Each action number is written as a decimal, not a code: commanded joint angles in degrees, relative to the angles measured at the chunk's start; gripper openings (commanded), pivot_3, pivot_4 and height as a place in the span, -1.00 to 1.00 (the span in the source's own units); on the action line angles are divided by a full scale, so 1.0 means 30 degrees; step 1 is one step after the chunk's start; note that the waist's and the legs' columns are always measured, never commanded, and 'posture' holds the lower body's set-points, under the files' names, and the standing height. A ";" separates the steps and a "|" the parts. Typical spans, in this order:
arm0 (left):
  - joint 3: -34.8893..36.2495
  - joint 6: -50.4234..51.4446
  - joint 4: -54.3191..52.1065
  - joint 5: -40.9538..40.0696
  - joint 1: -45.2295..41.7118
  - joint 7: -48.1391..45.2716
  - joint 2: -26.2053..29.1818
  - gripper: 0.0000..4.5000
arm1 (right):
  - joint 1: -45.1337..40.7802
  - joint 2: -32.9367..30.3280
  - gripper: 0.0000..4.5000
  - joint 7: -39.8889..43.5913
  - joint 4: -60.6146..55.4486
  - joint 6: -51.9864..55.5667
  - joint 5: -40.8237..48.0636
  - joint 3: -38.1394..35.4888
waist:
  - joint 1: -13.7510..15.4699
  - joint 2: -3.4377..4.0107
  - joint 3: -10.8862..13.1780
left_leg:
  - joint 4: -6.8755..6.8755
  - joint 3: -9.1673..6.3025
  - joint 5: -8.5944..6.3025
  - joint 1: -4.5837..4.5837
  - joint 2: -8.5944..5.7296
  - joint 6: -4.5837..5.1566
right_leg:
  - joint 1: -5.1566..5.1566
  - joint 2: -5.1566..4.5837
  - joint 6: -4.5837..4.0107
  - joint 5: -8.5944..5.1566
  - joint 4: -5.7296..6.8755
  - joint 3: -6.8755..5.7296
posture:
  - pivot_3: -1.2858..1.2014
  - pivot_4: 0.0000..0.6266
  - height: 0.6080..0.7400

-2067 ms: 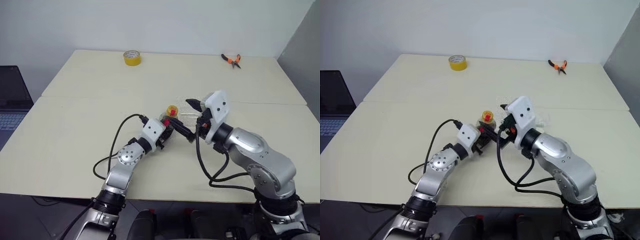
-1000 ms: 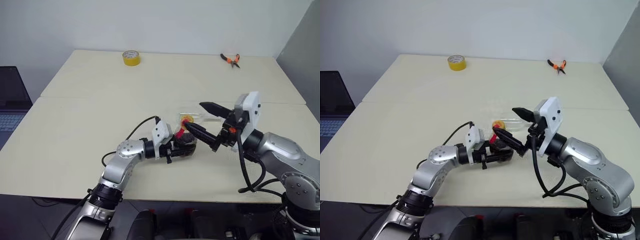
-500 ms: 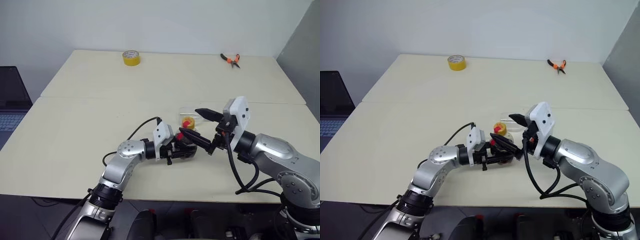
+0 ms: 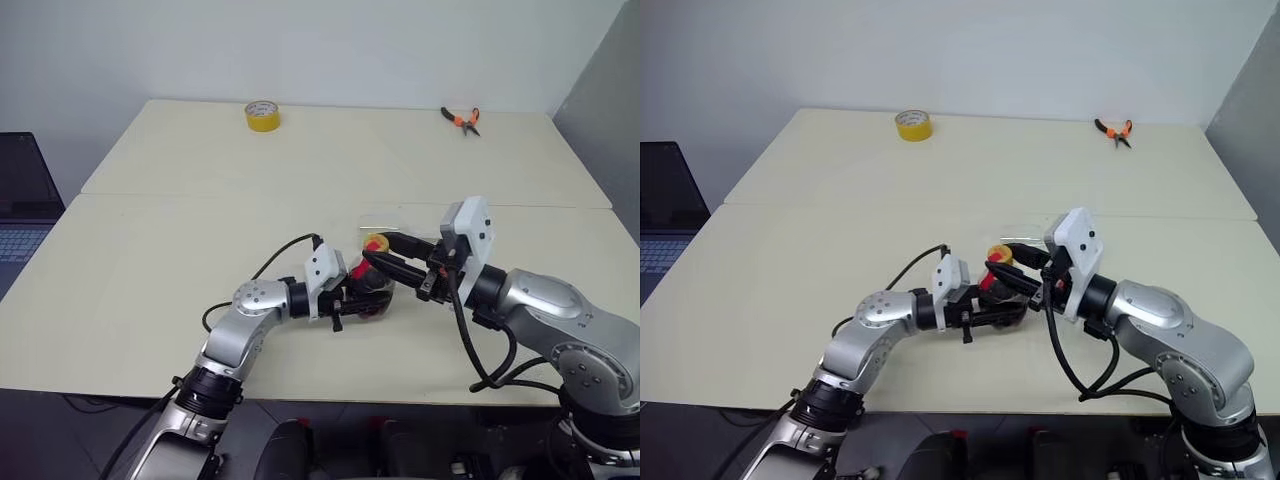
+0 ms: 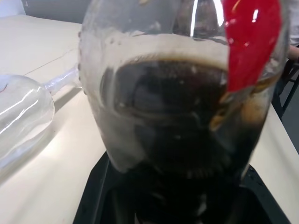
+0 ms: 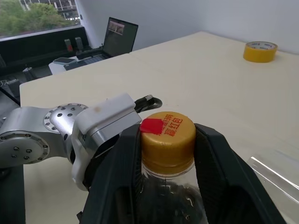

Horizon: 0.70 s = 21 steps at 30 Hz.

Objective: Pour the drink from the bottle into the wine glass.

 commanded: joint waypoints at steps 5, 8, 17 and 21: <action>-0.0218 0.0167 -0.1608 -0.0614 0.0286 -0.0793 0.0529 -0.49 | -0.1589 -0.1636 -0.44 0.5748 0.4528 -0.4739 -0.2347 0.0165 | -0.0045 0.0009 0.0010 | -0.0001 0.0006 0.0000 0.0008 0.0001 0.0002 | 0.0003 0.0005 0.0000 0.0000 -0.0006 0.0004 | 0.03 -0.52 1.00; -0.0298 0.0202 -0.1634 -0.0654 0.0231 -0.0907 0.0667 -0.52 | -0.2731 -0.2130 -0.44 0.8338 0.6906 -0.5978 -0.2990 0.0934 | -0.0055 0.0020 0.0026 | -0.0004 0.0004 -0.0001 0.0008 0.0010 0.0003 | 0.0000 0.0015 -0.0001 0.0000 -0.0007 0.0005 | 0.03 -0.52 1.00; -0.0127 0.0044 -0.1529 -0.0532 0.0171 -0.0613 0.0732 -0.54 | -0.3038 -0.2278 0.31 0.9470 0.7041 -0.5224 -0.2575 0.1079 | 0.0018 0.0025 0.0033 | 0.0004 0.0002 -0.0001 0.0000 0.0006 0.0002 | 0.0000 -0.0003 -0.0002 0.0002 -0.0009 0.0001 | 0.03 -0.52 1.00; 0.0035 0.0013 -0.1444 -0.0475 0.0192 -0.0550 0.0707 -0.54 | -0.2017 -0.2177 0.94 0.8025 0.4630 -0.4041 -0.1755 0.0359 | 0.0049 0.0026 0.0033 | 0.0002 -0.0004 -0.0001 -0.0002 0.0007 0.0001 | 0.0000 -0.0005 -0.0002 0.0002 -0.0008 -0.0005 | 0.03 -0.52 1.00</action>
